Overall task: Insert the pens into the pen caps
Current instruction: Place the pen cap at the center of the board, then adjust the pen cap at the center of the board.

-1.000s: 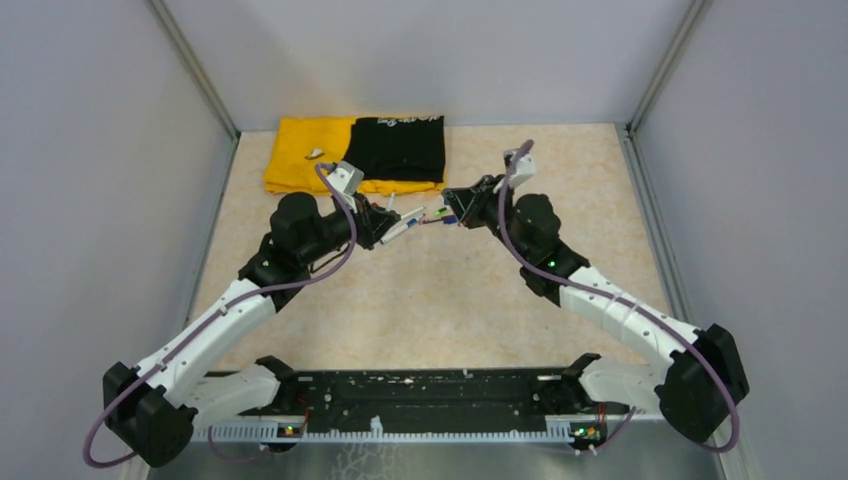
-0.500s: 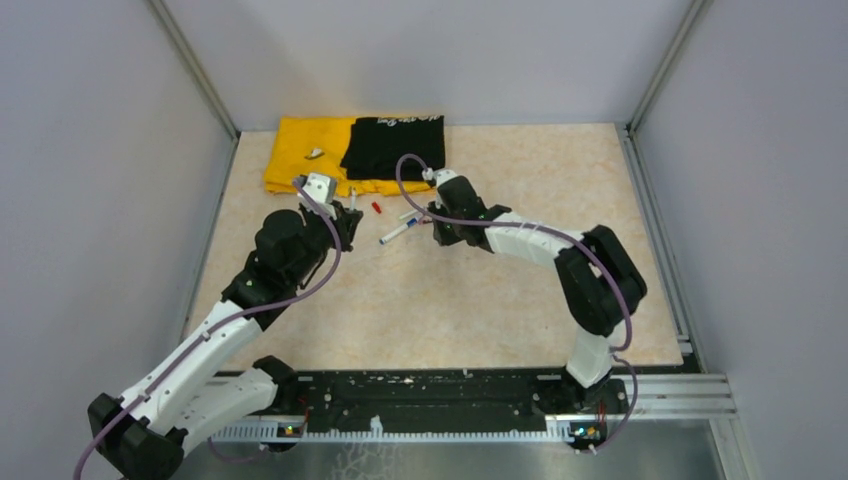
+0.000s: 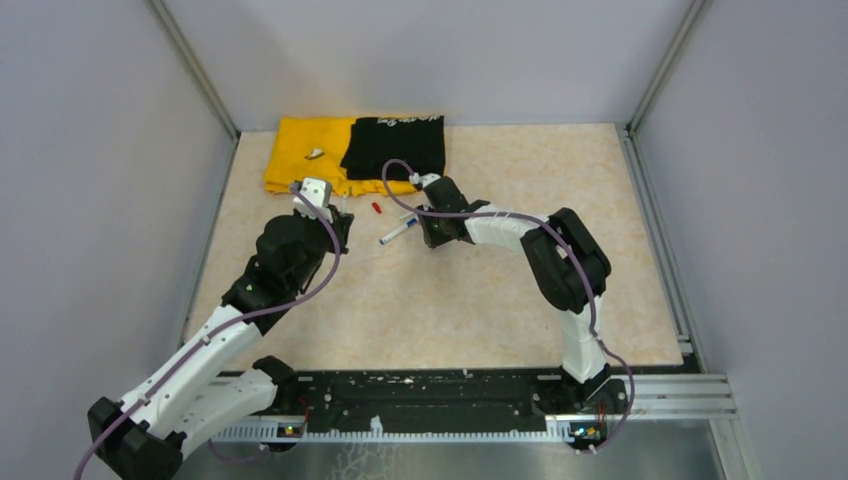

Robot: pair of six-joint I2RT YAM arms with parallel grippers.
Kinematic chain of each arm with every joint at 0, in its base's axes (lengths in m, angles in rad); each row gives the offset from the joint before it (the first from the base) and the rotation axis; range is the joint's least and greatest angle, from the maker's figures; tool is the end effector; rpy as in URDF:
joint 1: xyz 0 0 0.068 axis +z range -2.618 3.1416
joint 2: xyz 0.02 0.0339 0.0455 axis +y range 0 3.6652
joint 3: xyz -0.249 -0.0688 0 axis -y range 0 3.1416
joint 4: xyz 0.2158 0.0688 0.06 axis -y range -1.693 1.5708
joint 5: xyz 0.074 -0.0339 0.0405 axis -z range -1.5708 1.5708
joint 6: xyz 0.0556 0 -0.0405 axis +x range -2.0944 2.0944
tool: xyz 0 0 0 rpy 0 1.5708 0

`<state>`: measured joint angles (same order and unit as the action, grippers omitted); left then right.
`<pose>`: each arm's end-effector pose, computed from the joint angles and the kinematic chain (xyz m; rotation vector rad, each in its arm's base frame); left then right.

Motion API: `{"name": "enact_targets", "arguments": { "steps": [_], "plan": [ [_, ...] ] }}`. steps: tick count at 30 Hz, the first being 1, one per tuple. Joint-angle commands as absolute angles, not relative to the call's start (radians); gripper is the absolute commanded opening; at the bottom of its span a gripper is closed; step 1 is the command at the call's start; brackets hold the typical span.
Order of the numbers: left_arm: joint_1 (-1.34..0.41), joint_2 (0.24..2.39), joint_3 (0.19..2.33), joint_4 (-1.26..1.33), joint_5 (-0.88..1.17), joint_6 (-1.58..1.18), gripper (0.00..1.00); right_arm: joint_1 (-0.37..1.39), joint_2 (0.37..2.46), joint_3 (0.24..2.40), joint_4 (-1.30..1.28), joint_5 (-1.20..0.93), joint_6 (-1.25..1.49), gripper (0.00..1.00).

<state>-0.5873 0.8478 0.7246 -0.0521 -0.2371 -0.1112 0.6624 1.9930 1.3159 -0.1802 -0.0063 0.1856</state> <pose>0.1761 -0.1015 0.3109 0.2417 1.7341 -0.3049 0.3252 0.2541 0.1542 -0.5852 2.3959 0.3852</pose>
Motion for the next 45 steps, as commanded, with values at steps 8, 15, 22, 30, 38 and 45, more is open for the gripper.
{"name": "enact_targets", "arguments": {
  "steps": [8,15,22,30,38,45],
  "plan": [
    [-0.588,0.833,0.725,-0.038,-0.258,-0.103,0.0,0.649,1.911,1.335,-0.154,-0.005,0.138,0.44],
    [-0.588,0.844,0.728,-0.034,-0.252,-0.102,0.0,0.579,1.851,1.353,-0.209,0.019,0.111,0.53],
    [-0.587,0.855,0.731,-0.034,-0.242,-0.1,0.0,0.517,1.922,1.425,-0.292,0.003,0.08,0.53],
    [-0.587,0.854,0.732,-0.037,-0.245,-0.097,0.0,0.511,2.015,1.53,-0.359,-0.017,0.046,0.57],
    [-0.587,0.857,0.733,-0.039,-0.242,-0.095,0.0,0.511,2.057,1.553,-0.368,-0.044,0.062,0.65],
    [-0.587,0.861,0.736,-0.042,-0.24,-0.092,0.0,0.511,2.081,1.56,-0.376,-0.06,0.072,0.67]
  ]
}}
